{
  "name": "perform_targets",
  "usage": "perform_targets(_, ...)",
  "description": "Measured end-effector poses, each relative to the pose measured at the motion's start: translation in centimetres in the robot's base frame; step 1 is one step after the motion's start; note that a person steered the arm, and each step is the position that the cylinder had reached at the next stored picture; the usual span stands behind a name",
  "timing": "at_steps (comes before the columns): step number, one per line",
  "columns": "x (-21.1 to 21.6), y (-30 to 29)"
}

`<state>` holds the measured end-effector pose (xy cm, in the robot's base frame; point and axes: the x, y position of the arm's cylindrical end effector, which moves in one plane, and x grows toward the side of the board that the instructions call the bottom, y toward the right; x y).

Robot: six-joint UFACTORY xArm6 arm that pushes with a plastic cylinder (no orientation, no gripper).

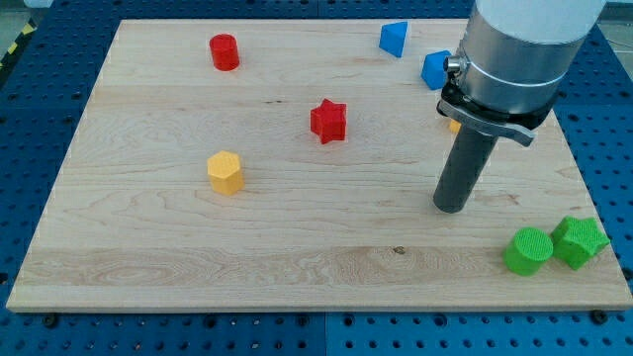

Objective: Slightly push the yellow heart to the center right

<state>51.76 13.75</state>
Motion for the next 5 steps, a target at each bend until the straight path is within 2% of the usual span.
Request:
perform_targets(1,-1.8,-0.3)
perform_targets(5,-16.1,-2.7)
